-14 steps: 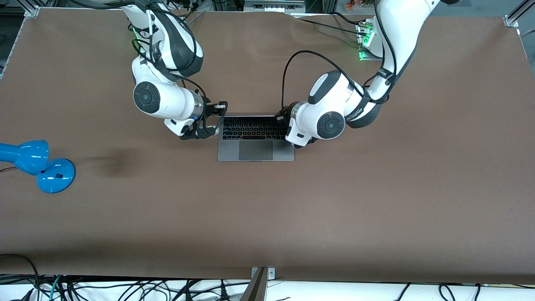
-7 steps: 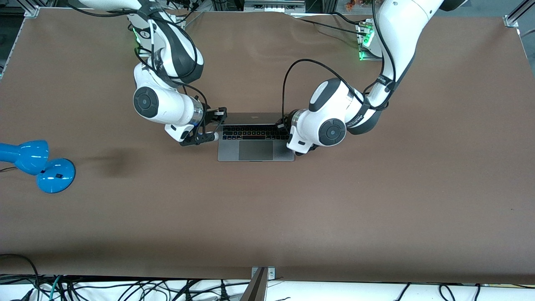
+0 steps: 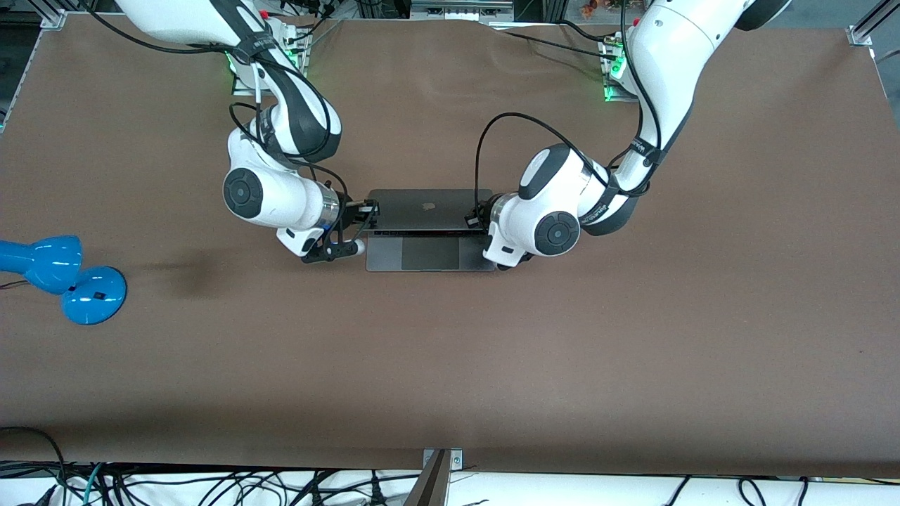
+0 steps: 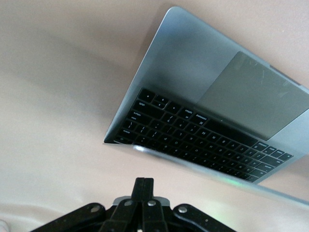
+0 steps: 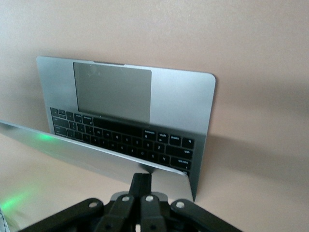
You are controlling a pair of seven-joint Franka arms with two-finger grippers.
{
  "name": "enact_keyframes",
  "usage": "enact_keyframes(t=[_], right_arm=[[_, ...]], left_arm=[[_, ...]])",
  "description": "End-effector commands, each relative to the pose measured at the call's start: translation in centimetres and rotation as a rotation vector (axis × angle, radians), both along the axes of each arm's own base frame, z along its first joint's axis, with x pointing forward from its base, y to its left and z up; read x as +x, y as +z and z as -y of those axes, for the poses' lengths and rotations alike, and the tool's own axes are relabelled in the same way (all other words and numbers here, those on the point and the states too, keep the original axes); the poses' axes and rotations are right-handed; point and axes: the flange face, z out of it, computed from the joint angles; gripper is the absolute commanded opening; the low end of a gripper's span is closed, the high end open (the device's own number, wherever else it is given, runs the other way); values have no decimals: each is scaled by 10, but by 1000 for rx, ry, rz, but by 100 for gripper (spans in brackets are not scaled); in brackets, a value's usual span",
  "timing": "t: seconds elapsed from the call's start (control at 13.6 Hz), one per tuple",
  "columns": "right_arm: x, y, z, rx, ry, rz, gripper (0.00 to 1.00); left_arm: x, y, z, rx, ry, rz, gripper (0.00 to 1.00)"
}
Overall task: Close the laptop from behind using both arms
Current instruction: 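Push the screen down onto the keyboard with both grippers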
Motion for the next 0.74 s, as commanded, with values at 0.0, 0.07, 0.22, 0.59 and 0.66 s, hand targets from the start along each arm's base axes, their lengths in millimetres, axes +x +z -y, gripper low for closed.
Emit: enact_keyframes(t=[0.0, 0.07, 0.22, 0.59, 0.66], right_arm=[[13, -14, -3, 3, 6, 25, 0], [17, -19, -2, 4, 0, 33, 0], [25, -29, -2, 8, 23, 51, 0], [34, -47, -3, 4, 21, 43, 0], [36, -50, -4, 5, 21, 41, 0]], left_arm=[[14, -8, 2, 5, 0, 40, 0], [17, -12, 0, 1, 10, 52, 0], [23, -22, -1, -1, 28, 69, 0], [28, -43, -6, 27, 6, 84, 0], [29, -48, -8, 29, 10, 83, 0]])
